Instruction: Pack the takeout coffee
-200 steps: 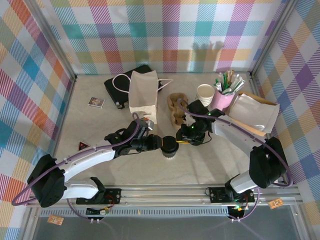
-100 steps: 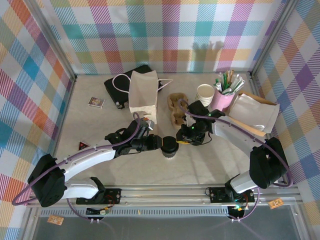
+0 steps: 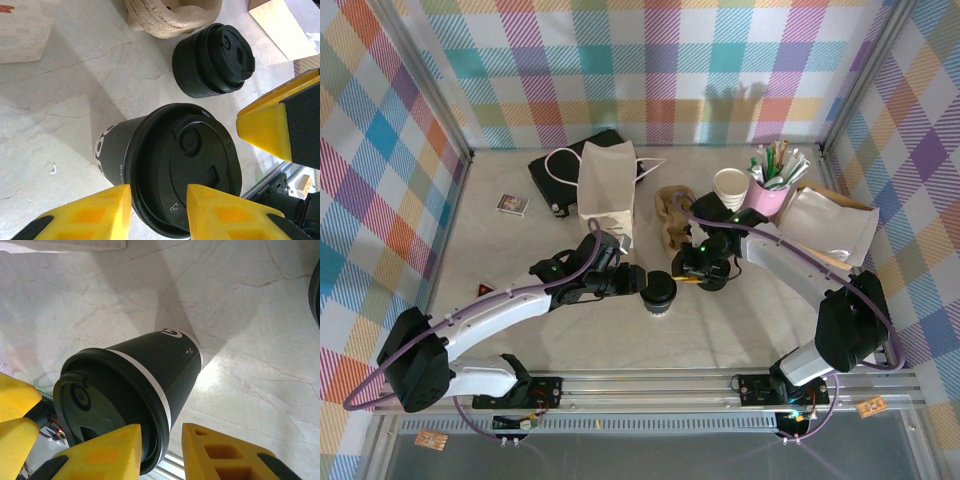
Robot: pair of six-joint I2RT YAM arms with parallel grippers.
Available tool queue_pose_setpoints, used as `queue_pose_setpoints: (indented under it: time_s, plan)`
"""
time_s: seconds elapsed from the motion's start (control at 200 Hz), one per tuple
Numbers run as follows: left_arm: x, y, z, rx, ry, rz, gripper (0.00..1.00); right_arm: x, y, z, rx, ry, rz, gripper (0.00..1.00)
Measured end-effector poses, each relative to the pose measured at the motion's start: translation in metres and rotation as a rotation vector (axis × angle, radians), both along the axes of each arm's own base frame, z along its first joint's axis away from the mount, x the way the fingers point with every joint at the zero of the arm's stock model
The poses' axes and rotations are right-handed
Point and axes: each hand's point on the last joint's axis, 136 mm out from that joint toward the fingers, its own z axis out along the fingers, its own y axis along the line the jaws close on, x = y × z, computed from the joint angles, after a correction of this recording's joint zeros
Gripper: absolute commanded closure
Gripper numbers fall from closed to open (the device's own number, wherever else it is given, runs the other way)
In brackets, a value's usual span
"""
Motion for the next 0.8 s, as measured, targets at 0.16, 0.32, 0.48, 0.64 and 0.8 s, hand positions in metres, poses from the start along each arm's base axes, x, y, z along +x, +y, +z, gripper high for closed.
queue_pose_setpoints:
  time_s: [0.16,0.32,0.48,0.64,0.8]
  plan:
    - [0.0,0.004,0.005,0.021,-0.016,0.001,0.62,-0.003,-0.003,-0.001,-0.016,0.015,-0.013,0.72]
    - [0.006,0.003,0.018,0.027,-0.052,-0.005,0.59,-0.014,-0.006,0.01,-0.011,-0.001,-0.05,0.72]
    - [0.012,-0.003,0.026,0.044,-0.084,-0.04,0.54,-0.044,0.0,0.018,0.028,0.001,-0.06,0.69]
    - [0.015,-0.01,0.018,0.074,-0.082,-0.08,0.5,-0.06,0.003,0.0,0.019,0.054,-0.091,0.69]
    - [0.012,-0.012,0.009,0.088,-0.065,-0.109,0.48,-0.06,0.003,-0.011,0.021,0.077,-0.132,0.7]
